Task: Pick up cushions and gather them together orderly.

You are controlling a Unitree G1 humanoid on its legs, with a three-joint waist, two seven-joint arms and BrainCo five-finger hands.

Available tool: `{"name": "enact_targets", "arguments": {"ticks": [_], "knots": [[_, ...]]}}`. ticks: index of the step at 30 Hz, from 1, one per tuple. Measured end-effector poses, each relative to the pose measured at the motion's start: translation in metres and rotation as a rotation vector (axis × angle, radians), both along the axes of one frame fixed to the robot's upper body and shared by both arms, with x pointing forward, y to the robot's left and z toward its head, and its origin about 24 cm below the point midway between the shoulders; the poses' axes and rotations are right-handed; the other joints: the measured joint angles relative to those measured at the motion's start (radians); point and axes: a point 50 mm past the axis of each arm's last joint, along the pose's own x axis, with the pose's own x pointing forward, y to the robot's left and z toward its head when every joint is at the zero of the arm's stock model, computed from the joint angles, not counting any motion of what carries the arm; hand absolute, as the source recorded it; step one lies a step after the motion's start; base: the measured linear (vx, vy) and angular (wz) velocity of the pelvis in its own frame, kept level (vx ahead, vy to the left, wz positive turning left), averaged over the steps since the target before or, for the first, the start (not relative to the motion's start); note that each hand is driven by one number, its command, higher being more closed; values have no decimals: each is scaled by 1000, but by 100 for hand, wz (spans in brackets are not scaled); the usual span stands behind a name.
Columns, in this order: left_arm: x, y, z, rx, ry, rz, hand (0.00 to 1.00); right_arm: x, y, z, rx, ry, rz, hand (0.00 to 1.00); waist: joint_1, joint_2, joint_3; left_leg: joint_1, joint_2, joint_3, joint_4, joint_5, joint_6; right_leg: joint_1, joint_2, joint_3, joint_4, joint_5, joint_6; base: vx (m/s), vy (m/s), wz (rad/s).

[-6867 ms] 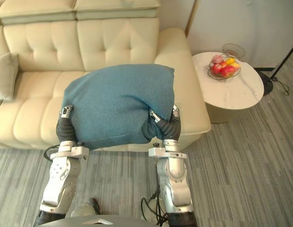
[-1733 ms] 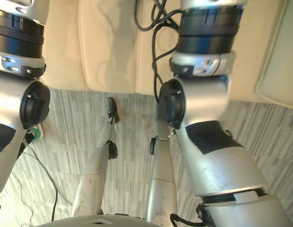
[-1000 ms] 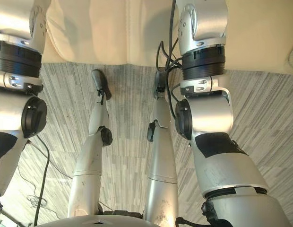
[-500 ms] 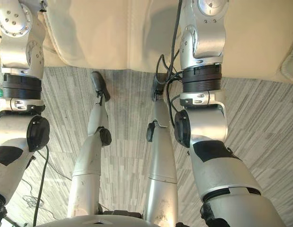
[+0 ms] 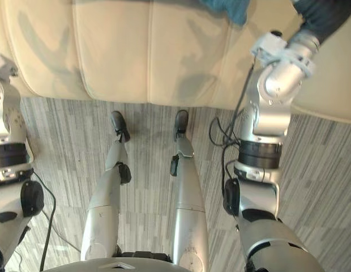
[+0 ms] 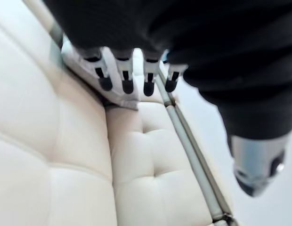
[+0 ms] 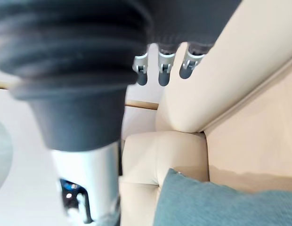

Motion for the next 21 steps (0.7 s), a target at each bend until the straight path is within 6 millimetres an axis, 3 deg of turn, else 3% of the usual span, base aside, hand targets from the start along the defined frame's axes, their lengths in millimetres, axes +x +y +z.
{"name": "enact_targets", "arguments": {"ticks": [3, 6, 10, 13, 14, 16, 18, 21], "knots": [[-13, 6, -47, -49, 81, -12, 0, -11, -11, -36, -24, 81, -29, 0, -1, -10, -1, 89, 0, -2, 31, -40, -4, 96, -2, -1, 12, -33, 2, 11, -130, 1], [-26, 2, -93, -82, 192, -46, 0, -22, -16, -76, -50, 204, -29, 0, -7, -38, -17, 177, 4, -1, 67, -93, -12, 194, -1, -1, 10, -71, 5, 34, -130, -5], [-42, -3, -146, -105, 368, -88, 0, -36, -14, -118, -65, 337, 4, 0, -12, -88, -75, 245, 17, -2, 82, -125, -15, 282, 10, -8, -29, -76, 4, 68, -77, -10], [-50, -18, -182, -142, 489, -161, 0, -40, -5, -155, -36, 464, 79, 0, -10, -96, -81, 346, 18, 3, 83, -150, -16, 399, 11, -14, -67, -76, 6, 77, -46, -3], [-59, -26, -205, -173, 568, -189, 0, -43, 5, -178, -25, 552, 142, 0, -9, -94, -113, 392, 17, 6, 90, -168, -13, 453, 11, -14, -82, -78, 7, 88, -31, -9], [-70, -31, -229, -210, 654, -206, 0, -46, 15, -206, -14, 662, 210, 0, -10, -95, -154, 436, 19, 9, 101, -192, -16, 508, 13, -13, -99, -80, 10, 124, -29, -8], [-91, -41, -272, -263, 826, -245, 0, -59, 27, -261, 49, 876, 300, 0, -8, -96, -231, 520, 22, 25, 100, -229, -19, 596, 21, -6, -138, -98, 13, 152, -22, -15], [-114, -54, -316, -333, 1015, -287, 0, -76, 40, -322, 148, 1121, 372, 0, -8, -96, -279, 627, 23, 44, 101, -268, -28, 709, 23, 7, -175, -107, 18, 143, 16, -17]]}}
